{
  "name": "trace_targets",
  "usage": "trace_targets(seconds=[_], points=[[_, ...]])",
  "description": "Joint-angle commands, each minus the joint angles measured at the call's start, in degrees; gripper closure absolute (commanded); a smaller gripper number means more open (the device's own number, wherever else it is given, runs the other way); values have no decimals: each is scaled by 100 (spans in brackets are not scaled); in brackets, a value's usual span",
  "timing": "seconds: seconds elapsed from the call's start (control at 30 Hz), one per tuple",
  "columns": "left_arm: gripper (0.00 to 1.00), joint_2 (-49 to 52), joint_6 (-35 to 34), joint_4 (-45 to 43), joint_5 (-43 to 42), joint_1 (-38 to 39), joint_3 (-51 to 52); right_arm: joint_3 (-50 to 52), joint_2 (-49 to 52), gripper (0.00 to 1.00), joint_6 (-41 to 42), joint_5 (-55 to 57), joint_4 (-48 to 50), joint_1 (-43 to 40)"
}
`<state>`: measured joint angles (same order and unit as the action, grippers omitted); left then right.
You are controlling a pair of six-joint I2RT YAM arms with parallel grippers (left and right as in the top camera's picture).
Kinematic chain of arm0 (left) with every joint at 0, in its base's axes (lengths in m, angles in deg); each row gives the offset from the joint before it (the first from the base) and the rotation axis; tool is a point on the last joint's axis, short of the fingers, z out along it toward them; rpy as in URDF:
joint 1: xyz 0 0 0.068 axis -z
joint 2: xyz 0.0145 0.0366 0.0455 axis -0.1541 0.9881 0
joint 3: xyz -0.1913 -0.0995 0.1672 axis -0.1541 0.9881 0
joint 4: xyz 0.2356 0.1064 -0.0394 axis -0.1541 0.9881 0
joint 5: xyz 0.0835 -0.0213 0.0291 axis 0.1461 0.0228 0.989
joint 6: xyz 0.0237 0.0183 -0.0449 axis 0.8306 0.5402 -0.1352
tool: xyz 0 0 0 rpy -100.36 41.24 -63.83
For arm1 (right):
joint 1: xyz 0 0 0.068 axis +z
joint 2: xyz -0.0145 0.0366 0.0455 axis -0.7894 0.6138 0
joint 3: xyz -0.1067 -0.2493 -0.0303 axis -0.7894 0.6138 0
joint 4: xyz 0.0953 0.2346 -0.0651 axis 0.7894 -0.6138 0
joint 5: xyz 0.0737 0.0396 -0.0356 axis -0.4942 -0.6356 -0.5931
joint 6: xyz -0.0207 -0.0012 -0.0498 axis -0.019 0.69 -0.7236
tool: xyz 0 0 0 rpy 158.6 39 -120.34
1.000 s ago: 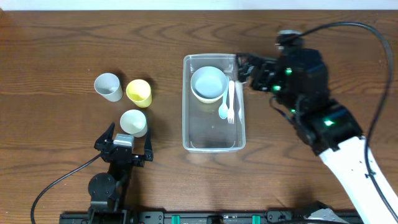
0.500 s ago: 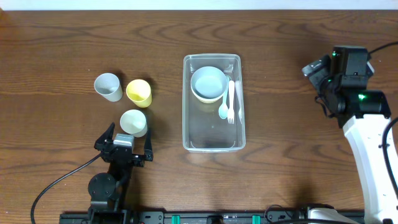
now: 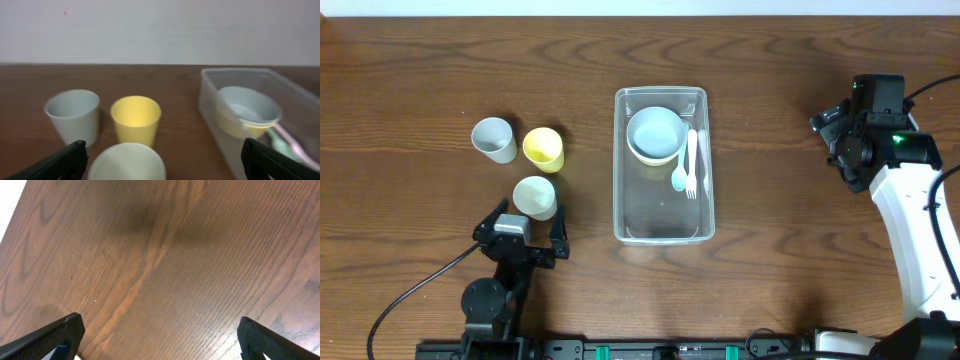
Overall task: Pack container
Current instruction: 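Move the left gripper to the cream cup and grasp its rim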
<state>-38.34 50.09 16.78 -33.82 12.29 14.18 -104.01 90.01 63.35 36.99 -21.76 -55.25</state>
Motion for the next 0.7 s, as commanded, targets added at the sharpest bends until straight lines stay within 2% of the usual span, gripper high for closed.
trace_targets(seconds=[0.0, 0.2, 0.4, 0.53, 0.67], points=[[2, 348, -835, 348, -544, -31, -660, 9, 15, 1, 98, 101, -9, -26], [2, 1926, -824, 1429, -1648, -31, -2273, 9, 15, 1, 96, 103, -9, -26], [2, 3823, -566, 3910, -1668, -28, -4631, 9, 15, 1, 98, 103, -9, -24], [2, 4583, -568, 4850, -1668, -28, -5539, 9, 15, 1, 98, 103, -9, -26], [2, 5034, -570, 5027, -1665, -28, -5657, 9, 15, 1, 98, 101, -9, -24]])
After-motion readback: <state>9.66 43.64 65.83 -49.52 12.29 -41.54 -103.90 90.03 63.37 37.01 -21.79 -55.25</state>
